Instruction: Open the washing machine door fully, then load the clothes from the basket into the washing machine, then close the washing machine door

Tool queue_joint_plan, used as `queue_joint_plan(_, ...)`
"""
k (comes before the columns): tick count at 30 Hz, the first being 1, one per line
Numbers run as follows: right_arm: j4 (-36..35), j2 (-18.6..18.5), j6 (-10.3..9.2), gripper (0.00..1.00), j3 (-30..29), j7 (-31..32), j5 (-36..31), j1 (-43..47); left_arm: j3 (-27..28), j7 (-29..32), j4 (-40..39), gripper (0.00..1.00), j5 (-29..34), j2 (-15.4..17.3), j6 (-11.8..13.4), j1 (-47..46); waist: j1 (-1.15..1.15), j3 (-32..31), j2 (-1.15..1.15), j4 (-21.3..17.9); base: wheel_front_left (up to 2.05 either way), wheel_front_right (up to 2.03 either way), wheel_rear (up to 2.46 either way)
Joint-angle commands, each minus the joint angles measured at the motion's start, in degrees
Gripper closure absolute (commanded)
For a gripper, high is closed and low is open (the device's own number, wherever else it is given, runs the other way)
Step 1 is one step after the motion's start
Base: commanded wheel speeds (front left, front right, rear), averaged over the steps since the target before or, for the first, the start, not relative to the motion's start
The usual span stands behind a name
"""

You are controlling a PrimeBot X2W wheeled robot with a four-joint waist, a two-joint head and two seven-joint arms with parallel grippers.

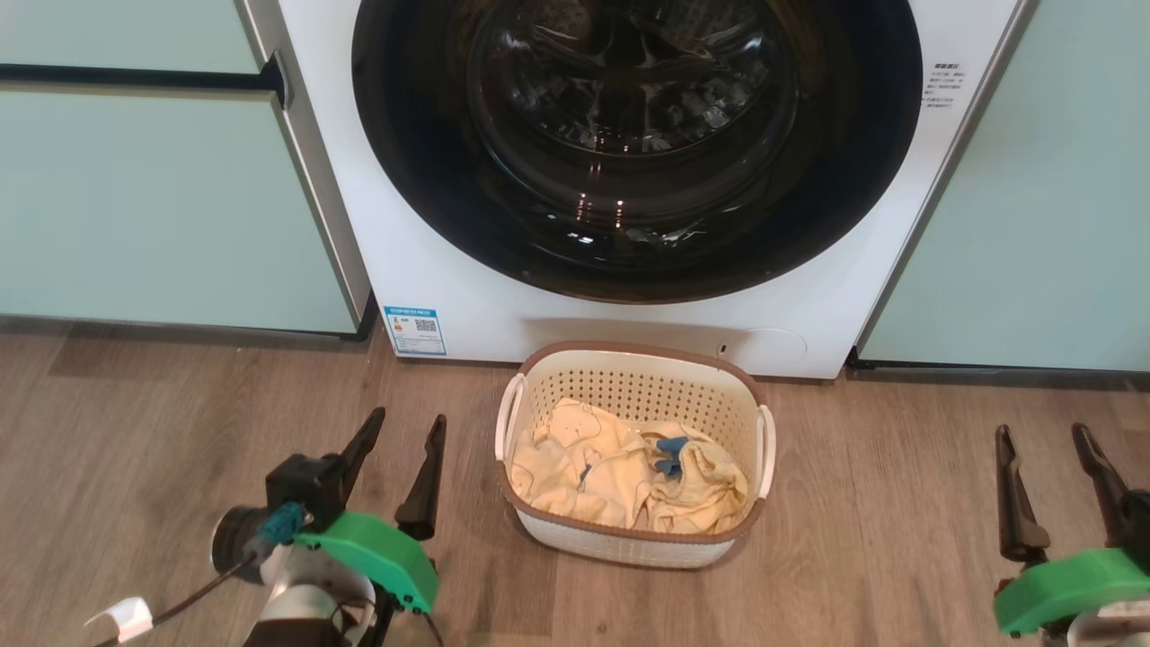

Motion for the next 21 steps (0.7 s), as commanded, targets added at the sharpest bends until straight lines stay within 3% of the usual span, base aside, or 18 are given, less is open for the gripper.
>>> queue_joint_plan(1,-2.0,-0.5,-0.17,0.00,1.0,-0.8,-0.2,-2.1,2.1,-0.5,-1.4,0.00,-0.1,0.4,-0.1,-3.3,0.00,0.0,0.00,0.0,0.00,0.00,0.00)
queue_joint_plan(11,-2.2,-0.3,-0.17,0.00,0.8,-0.8,0.1,-2.3,2.1,-0.5,-0.6,0.00,1.3,0.3,0.3,-3.6,0.00,-0.1,0.00,-0.2,0.19,0.19,-0.37)
queue_joint_plan(21,-2.1,-0.3,-0.17,0.00,0.9,-0.8,-0.4,-2.4,2.0,-0.5,-0.4,0.00,1.6,0.3,0.2,-3.7,0.00,0.0,0.00,-0.5,0.93,0.93,-1.86)
